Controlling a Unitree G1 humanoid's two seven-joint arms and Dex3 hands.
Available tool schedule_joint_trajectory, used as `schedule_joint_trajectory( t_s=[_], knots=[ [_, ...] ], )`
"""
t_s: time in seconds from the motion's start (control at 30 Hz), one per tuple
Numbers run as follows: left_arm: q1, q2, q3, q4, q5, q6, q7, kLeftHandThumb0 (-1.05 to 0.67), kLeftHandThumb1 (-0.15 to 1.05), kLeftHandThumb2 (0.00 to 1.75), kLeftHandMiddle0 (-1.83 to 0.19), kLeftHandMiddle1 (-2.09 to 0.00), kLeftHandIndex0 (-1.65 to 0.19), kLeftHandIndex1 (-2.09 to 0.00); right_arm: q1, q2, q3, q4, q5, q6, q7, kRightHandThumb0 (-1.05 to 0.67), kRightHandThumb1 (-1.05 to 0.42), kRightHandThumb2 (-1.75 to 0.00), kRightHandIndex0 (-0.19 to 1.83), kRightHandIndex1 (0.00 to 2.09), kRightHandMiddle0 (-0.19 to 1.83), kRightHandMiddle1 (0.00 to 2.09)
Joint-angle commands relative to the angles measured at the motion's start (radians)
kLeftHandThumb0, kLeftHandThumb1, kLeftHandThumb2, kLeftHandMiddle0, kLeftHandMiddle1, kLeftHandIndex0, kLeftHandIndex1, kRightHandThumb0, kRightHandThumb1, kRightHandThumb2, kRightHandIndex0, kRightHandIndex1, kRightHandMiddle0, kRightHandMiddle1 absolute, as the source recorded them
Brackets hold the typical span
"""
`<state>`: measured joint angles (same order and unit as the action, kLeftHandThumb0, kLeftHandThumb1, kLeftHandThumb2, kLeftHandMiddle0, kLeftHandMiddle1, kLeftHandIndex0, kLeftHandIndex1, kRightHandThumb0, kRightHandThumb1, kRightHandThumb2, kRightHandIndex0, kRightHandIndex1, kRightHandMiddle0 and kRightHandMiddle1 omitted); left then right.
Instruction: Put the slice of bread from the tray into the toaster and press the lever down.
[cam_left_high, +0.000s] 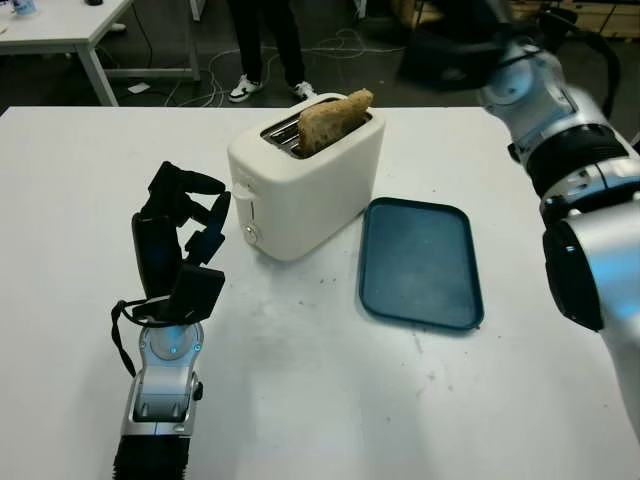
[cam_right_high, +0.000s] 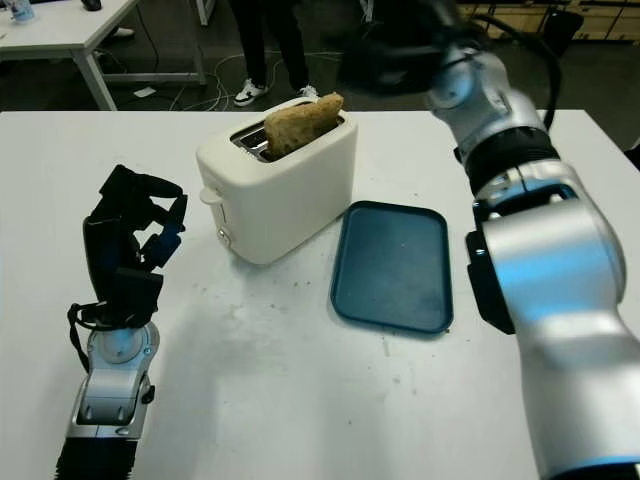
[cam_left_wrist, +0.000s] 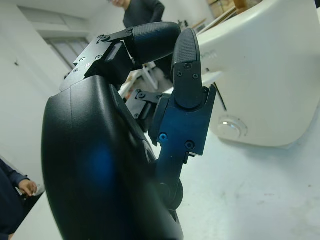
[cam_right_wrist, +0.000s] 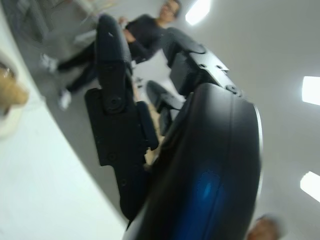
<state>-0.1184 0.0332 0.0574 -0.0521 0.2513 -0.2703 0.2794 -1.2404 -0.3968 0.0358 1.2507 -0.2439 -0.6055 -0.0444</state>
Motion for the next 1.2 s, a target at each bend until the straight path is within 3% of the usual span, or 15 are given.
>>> schedule_joint_trajectory(
  t_s=[0.0, 0.17, 0.27, 0.33, 0.37, 0.43, 0.47, 0.57, 0.67, 0.93, 1.17],
  knots=[
    [-0.006, 0.018, 0.003, 0.009, 0.005, -0.01, -0.01, -0.42, 0.92, 0.28, -0.68, -1.75, -0.52, -1.5, 0.135, 0.046, -0.066, -0.038, 0.109, -0.047, 0.092, -0.39, -0.92, -0.22, 0.81, 0.66, 0.85, 0.14],
    [-0.028, 0.055, 0.008, 0.005, 0.002, -0.002, -0.041, -0.42, 0.92, 0.27, -0.62, -1.75, -0.6, -1.19, 0.541, 0.149, -0.114, -0.424, 0.304, -0.024, 0.248, -0.4, -0.92, -0.25, 0.91, 0.64, 0.97, 0.14],
    [-0.053, 0.086, 0.006, 0.006, 0.017, 0.003, -0.059, -0.41, 0.92, 0.27, -0.63, -1.72, -0.67, -1.01, 0.803, 0.216, -0.104, -0.725, 0.361, 0.03, 0.249, -0.44, -0.92, -0.31, 0.94, 0.66, 1.01, 0.15],
    [-0.067, 0.099, 0.005, 0.009, 0.014, 0.006, -0.071, -0.41, 0.92, 0.26, -0.64, -1.73, -0.71, -0.93, 0.912, 0.249, -0.101, -0.847, 0.36, 0.025, 0.227, -0.47, -0.92, -0.34, 0.96, 0.69, 1.02, 0.15],
    [-0.072, 0.104, 0.004, 0.009, 0.014, 0.01, -0.076, -0.41, 0.92, 0.25, -0.65, -1.74, -0.72, -0.89, 0.957, 0.269, -0.1, -0.899, 0.355, 0.026, 0.209, -0.47, -0.92, -0.36, 0.94, 0.82, 1.03, 0.22],
    [-0.083, 0.121, 0.002, 0.02, 0.018, 0.005, -0.086, -0.42, 0.92, 0.25, -0.65, -1.74, -0.75, -0.83, 1.052, 0.32, -0.094, -1.007, 0.324, 0.031, 0.157, -0.48, -0.92, -0.37, 0.89, 1.04, 0.92, 0.57],
    [-0.089, 0.133, 0.001, 0.026, 0.023, 0.005, -0.093, -0.42, 0.92, 0.25, -0.66, -1.74, -0.76, -0.78, 1.097, 0.344, -0.087, -1.053, 0.312, 0.032, 0.137, -0.46, -0.92, -0.39, 0.89, 1.24, 0.83, 0.93],
    [-0.103, 0.171, -0.001, 0.045, 0.038, -0.003, -0.119, -0.41, 0.92, 0.26, -0.67, -1.75, -0.77, -0.68, 1.207, 0.385, -0.057, -1.156, 0.277, 0.038, 0.107, -0.47, -0.92, -0.38, 0.89, 1.57, 0.77, 1.32],
    [-0.12, 0.215, -0.002, 0.059, 0.076, -0.007, -0.129, -0.39, 0.92, 0.25, -0.71, -1.75, -0.79, -0.61, 1.258, 0.4, -0.033, -1.201, 0.263, 0.037, 0.105, -0.47, -0.92, -0.39, 0.94, 1.72, 0.76, 1.47],
    [-0.173, 0.338, -0.016, 0.056, 0.204, 0.014, -0.155, -0.33, 0.92, 0.27, -0.7, -1.51, -0.87, -0.37, 1.218, 0.408, -0.061, -1.122, 0.161, -0.057, 0.003, -0.48, -0.92, -0.42, 0.97, 1.75, 0.72, 1.56],
    [-0.233, 0.514, -0.035, 0.037, 0.304, 0.062, -0.307, -0.27, 0.92, 0.2, -0.73, -1.66, -0.9, -0.2, 1.188, 0.398, -0.075, -1.07, 0.136, -0.092, -0.037, -0.47, -0.92, -0.43, 0.98, 1.75, 0.69, 1.63]
  ],
)
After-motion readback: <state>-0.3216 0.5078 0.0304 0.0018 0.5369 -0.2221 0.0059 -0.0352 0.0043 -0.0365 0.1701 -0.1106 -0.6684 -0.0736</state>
